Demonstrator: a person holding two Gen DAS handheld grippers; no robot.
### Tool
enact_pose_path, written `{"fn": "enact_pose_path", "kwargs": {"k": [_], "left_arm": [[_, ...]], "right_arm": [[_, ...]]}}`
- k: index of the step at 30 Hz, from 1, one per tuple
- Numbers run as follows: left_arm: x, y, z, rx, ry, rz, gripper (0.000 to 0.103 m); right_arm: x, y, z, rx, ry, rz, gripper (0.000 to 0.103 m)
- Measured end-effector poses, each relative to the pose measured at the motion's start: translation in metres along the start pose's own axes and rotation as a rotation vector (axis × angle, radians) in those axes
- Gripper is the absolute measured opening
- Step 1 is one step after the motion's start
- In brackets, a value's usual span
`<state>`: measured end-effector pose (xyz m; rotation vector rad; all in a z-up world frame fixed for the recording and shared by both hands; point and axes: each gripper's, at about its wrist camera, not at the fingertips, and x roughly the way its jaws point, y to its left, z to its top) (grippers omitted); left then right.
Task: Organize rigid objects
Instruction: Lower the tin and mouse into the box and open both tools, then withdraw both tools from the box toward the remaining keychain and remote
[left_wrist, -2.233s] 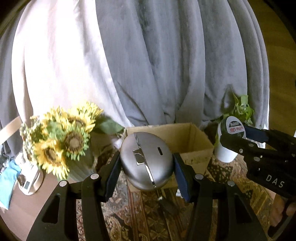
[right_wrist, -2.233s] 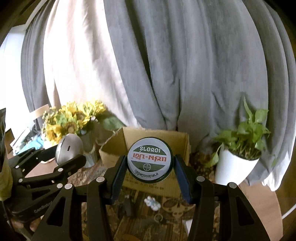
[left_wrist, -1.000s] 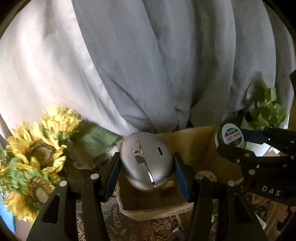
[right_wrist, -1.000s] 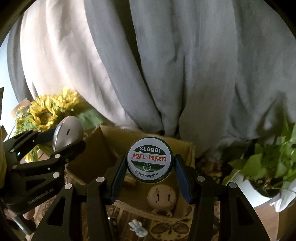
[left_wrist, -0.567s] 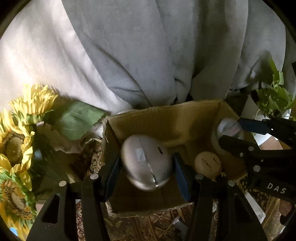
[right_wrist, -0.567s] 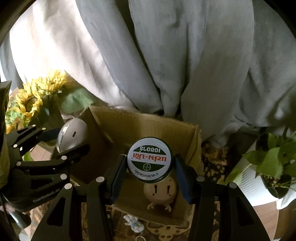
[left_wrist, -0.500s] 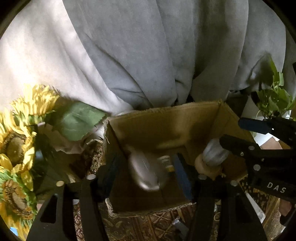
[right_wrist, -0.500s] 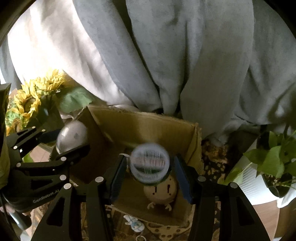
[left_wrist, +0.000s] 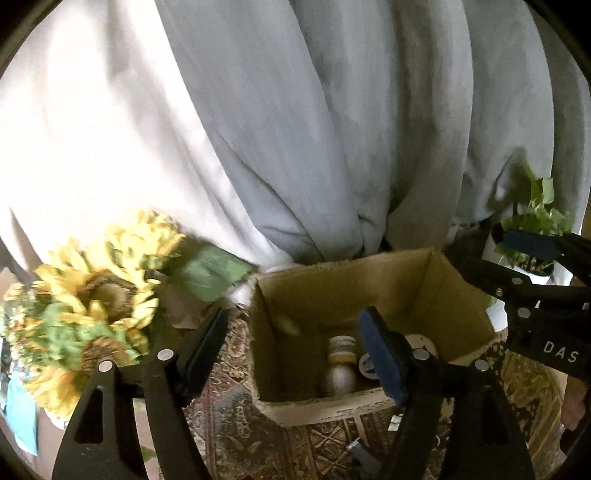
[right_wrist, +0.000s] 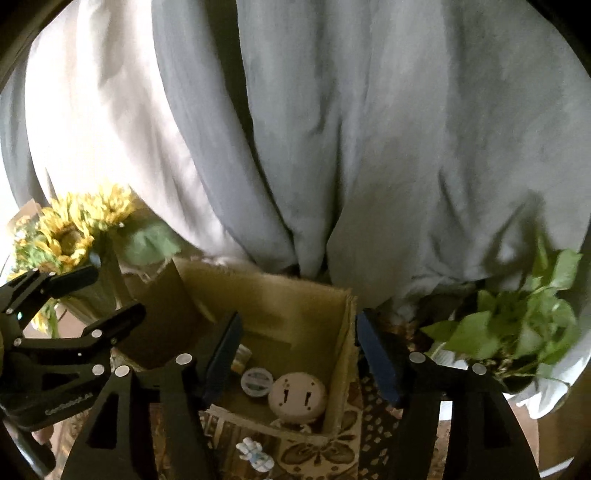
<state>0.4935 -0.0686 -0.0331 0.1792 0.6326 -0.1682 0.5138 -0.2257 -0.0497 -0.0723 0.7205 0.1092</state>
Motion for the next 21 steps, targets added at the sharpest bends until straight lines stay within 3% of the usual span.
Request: {"fn": "enact_pose_path", "kwargs": {"k": [10,21], "left_arm": [[-0.062,-0.01,-0.018,-0.013,-0.104,0.043,0.079],[-0.104,-0.029,-0.067,-0.073,-0.082,0.05,0.081]], "right_arm": [[-0.066,0.004,-0.014,-0.016,-0.144,-0.052,0.077],[-0.115,0.0,-0.049,-0.031,-0.183,-0.062,0.08]]}}
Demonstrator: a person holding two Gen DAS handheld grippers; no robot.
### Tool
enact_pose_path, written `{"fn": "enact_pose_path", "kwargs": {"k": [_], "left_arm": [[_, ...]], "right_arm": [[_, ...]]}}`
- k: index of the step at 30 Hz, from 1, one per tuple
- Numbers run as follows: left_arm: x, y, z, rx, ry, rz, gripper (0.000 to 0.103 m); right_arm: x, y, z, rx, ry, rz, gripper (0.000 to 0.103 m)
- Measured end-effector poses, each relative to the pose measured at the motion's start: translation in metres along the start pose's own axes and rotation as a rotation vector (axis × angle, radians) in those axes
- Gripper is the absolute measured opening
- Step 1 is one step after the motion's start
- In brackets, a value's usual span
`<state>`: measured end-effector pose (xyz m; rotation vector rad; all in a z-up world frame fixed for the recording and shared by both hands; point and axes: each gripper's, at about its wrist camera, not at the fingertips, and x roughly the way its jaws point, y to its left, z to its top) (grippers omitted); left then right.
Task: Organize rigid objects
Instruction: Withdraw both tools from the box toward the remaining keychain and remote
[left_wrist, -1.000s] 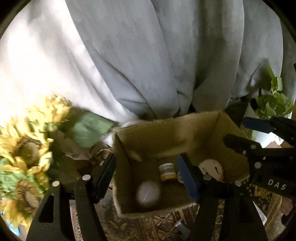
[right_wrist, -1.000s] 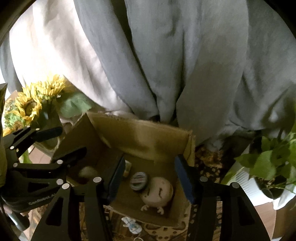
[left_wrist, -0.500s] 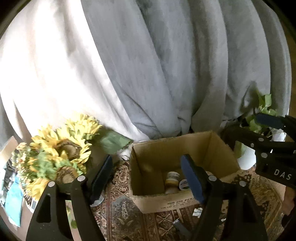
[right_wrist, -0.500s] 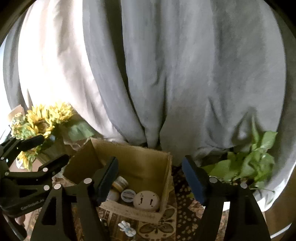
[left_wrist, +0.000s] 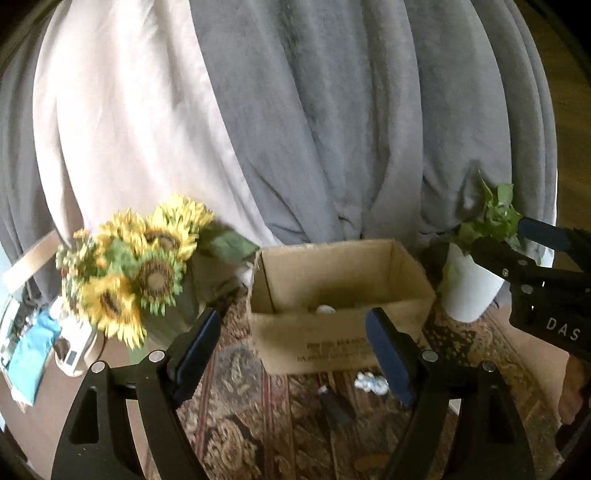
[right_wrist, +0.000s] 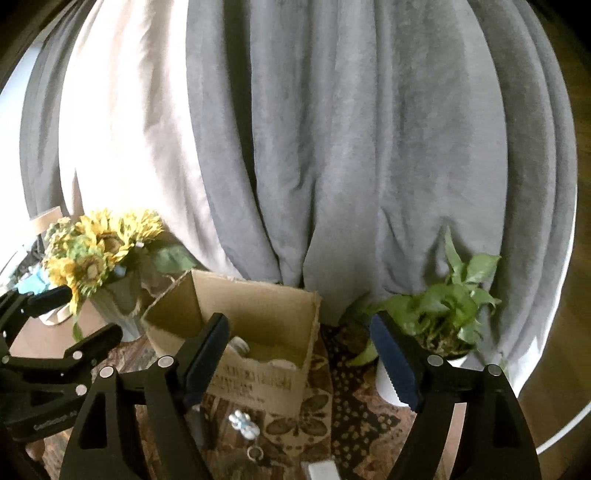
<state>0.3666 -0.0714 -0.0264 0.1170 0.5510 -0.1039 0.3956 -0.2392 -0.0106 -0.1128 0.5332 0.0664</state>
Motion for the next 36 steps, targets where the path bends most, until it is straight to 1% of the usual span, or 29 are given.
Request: {"fn": "enact_pose_path", "kwargs": {"k": [2,7,12,17,21,25,31,33,35,36], "left_arm": [[-0.005,-0.003,-0.008,-0.01,0.009,0.001,0.081],[-0.012,-0.01,-0.032,-0.036,0.027,0.031,0.083],[-0.007,-0.017,-0.055,-0.06,0.055,0.082,0.083],[0.006,-0.023,-0.071,-0.104,0.09,0.106,0.082],[0.017,-0.026,-0.081,-0.149,0.132,0.131,0.082],[0.033,-0.027,-0.088,-0.184,0.183,0.14,0.081],[0.067,-0.022,-0.095,-0.264,0.277,0.112,0.075],[0.08,-0.021,-0.095,-0.286,0.308,0.099,0.071],[0.094,-0.02,-0.096,-0.303,0.34,0.09,0.07],[0.102,-0.019,-0.096,-0.312,0.361,0.083,0.068]], "right_arm": [[-0.006,-0.001,-0.007,0.001,0.007,0.007,0.08],[-0.015,-0.001,-0.025,-0.013,0.018,0.031,0.081],[-0.008,0.0,-0.047,-0.029,0.061,0.077,0.081],[0.012,0.002,-0.069,-0.055,0.127,0.137,0.081],[0.032,0.001,-0.086,-0.074,0.179,0.201,0.081],[0.056,0.001,-0.098,-0.092,0.242,0.256,0.081],[0.09,0.007,-0.114,-0.126,0.319,0.32,0.079],[0.103,0.01,-0.12,-0.136,0.354,0.343,0.078],[0.116,0.012,-0.126,-0.131,0.39,0.377,0.075],[0.121,0.012,-0.128,-0.124,0.405,0.39,0.074]]}}
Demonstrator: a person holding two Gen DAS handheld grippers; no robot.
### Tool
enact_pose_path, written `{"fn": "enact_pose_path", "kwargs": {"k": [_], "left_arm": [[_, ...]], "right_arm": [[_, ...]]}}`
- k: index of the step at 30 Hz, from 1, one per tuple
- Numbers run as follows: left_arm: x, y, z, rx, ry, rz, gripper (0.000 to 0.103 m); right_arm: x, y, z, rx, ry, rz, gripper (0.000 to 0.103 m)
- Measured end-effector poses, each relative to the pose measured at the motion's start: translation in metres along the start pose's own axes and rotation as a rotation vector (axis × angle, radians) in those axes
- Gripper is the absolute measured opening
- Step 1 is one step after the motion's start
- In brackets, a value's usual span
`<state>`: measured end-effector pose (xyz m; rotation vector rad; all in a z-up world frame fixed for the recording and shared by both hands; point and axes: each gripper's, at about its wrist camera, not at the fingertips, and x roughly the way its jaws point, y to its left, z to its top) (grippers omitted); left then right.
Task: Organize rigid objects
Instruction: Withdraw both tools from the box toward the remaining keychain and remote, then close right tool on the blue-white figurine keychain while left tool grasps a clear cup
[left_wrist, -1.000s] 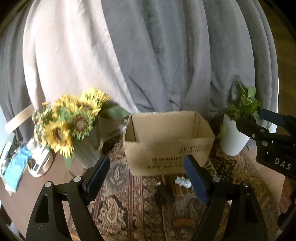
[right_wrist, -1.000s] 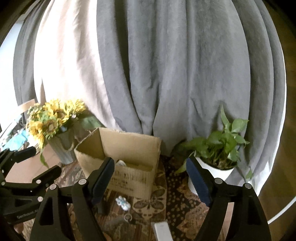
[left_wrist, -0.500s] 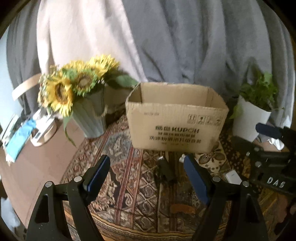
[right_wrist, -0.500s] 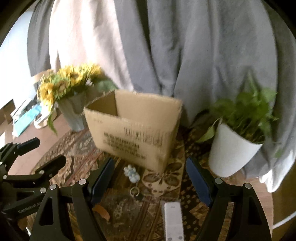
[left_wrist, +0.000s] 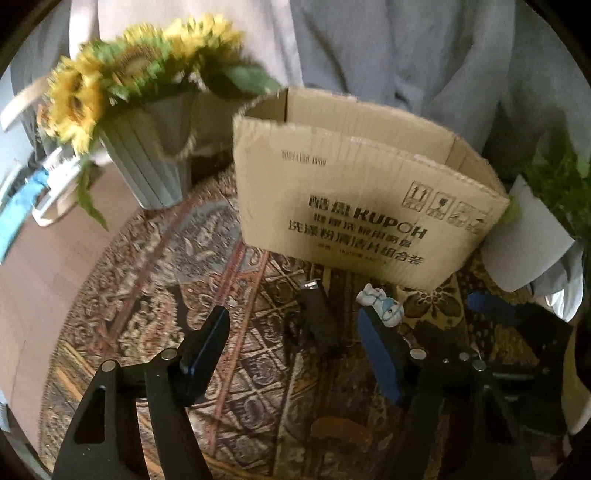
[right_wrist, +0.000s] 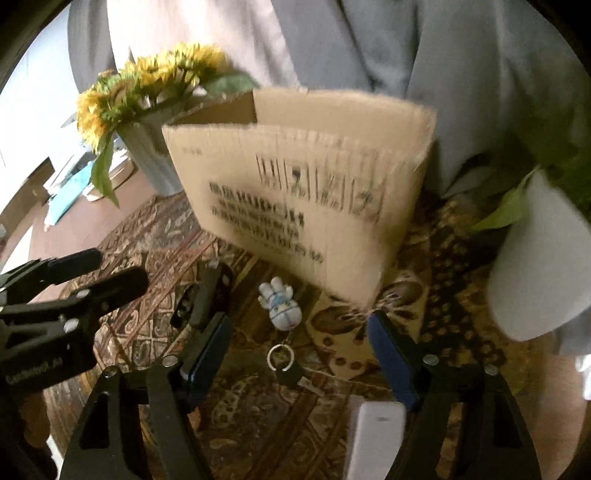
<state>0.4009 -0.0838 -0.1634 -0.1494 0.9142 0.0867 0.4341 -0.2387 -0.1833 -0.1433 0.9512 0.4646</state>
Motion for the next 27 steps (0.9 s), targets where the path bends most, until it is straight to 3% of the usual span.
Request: {"fn": "enact_pose_path", "kwargs": {"k": [7,19,24,27], "left_arm": [[0.038,-0.003,0.005,-0.007,0.094,-0.032,0.065],[0.077,-0.004,0.011,-0.006,0.182,-0.08,0.059],[0.088,-0.007,0.014,0.009,0.199,-0.08,0.044],[0.092,-0.011,0.017,0.017,0.197,-0.079,0.041]], "right_arm": [[0.033,-0.011,0.0,0.035,0.067,0.057,0.063],[0.058,-0.009,0.002,0.032,0.098,0.079,0.055],[0.068,-0.009,0.003,0.034,0.119,0.084,0.048],[0.072,-0.009,0.002,0.04,0.125,0.087,0.045]]}}
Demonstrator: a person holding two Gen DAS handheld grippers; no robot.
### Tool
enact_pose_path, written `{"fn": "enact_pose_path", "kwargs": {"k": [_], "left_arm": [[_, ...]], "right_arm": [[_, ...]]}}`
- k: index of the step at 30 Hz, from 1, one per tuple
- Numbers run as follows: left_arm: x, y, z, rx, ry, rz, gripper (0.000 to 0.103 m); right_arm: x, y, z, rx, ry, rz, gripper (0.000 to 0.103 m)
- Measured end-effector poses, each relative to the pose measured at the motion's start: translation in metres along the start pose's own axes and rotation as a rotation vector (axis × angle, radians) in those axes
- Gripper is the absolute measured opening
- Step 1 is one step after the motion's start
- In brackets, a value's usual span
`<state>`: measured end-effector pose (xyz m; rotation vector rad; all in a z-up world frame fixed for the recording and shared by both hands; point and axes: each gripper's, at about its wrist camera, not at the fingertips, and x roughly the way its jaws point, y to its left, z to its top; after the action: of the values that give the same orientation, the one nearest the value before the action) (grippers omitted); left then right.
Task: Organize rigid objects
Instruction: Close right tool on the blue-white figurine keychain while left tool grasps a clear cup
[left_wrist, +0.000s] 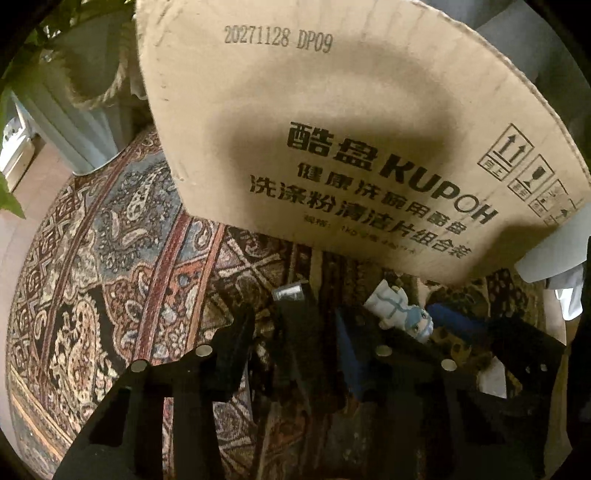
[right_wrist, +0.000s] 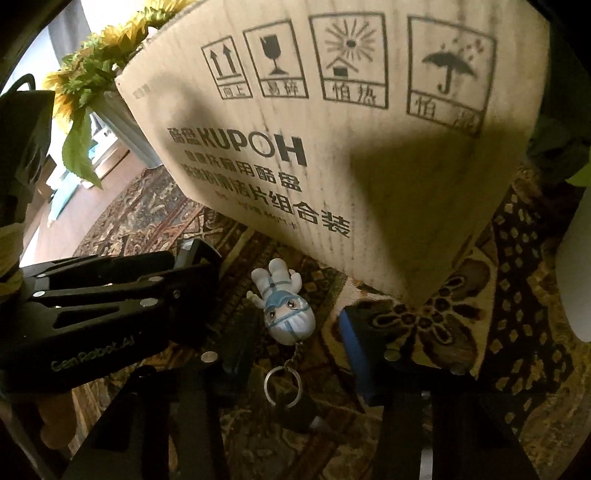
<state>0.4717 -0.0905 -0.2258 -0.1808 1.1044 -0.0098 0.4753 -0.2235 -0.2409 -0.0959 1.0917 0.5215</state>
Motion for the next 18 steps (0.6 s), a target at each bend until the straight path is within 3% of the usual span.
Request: {"fn": "enact_pose_path", "kwargs": {"k": [5,9,18], "left_arm": [[0.011,-0.004,0.007,0.007,0.015,-0.006,0.028],[0.021,-0.01,0.017,0.008,0.015,-0.007,0.026],[-0.001,-0.004,0.003,0.052,-0.042,-0.005,0.025]], "right_arm": [[0.0,-0.003,0.003,0.017,-0.01,0.005,0.039],[0.0,-0.003,0.004,0.02,-0.015,0.012,0.03],[-0.007,0.0,-0.001,0.032,-0.029,-0.014,0.029]]}}
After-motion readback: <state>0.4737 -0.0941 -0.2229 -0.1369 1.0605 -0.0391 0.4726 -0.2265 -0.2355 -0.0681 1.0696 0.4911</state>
